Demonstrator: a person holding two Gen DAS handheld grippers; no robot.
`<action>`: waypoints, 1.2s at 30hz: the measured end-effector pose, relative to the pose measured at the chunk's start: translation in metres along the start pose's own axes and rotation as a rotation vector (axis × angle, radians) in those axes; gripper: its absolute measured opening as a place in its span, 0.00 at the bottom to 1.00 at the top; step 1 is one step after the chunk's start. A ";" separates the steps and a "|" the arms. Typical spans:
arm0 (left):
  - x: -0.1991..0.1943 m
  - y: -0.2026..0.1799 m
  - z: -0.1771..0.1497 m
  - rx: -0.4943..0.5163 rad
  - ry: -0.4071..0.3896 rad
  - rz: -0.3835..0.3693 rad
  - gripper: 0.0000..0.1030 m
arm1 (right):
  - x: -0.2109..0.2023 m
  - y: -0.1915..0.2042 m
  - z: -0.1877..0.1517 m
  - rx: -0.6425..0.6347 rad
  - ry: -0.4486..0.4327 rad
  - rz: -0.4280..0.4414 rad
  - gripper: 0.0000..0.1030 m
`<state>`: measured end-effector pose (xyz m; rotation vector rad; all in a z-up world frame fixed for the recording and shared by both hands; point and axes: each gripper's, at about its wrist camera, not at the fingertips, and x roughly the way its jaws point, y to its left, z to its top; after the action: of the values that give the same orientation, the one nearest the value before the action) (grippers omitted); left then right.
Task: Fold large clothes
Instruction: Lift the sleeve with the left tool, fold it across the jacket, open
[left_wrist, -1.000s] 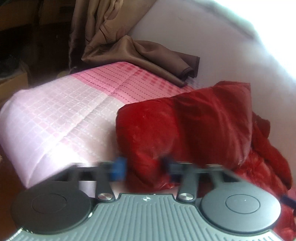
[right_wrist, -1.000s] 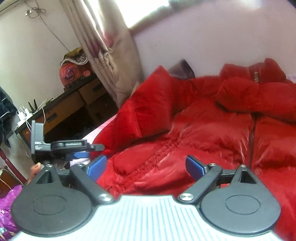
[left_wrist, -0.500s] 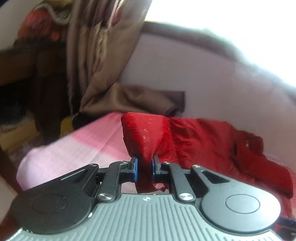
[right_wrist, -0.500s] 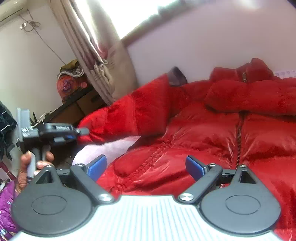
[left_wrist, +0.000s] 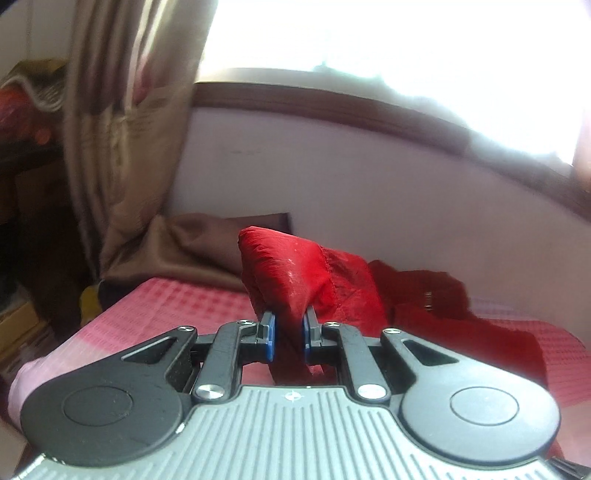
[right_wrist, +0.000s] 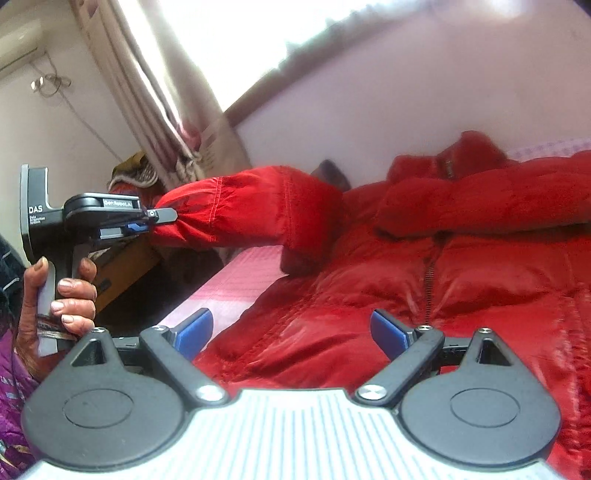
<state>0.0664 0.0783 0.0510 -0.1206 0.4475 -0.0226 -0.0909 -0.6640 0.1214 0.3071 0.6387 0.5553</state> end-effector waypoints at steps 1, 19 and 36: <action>0.001 -0.009 0.003 0.011 -0.004 -0.008 0.14 | -0.004 -0.003 0.000 0.006 -0.009 -0.004 0.90; 0.058 -0.180 0.020 0.187 -0.006 -0.188 0.12 | -0.062 -0.063 0.002 0.140 -0.113 -0.035 0.91; 0.066 -0.236 -0.014 0.277 -0.111 -0.356 0.89 | -0.084 -0.094 0.004 0.182 -0.128 -0.072 0.95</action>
<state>0.1211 -0.1605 0.0380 0.0727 0.3036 -0.4244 -0.1079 -0.7893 0.1235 0.4847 0.5748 0.4055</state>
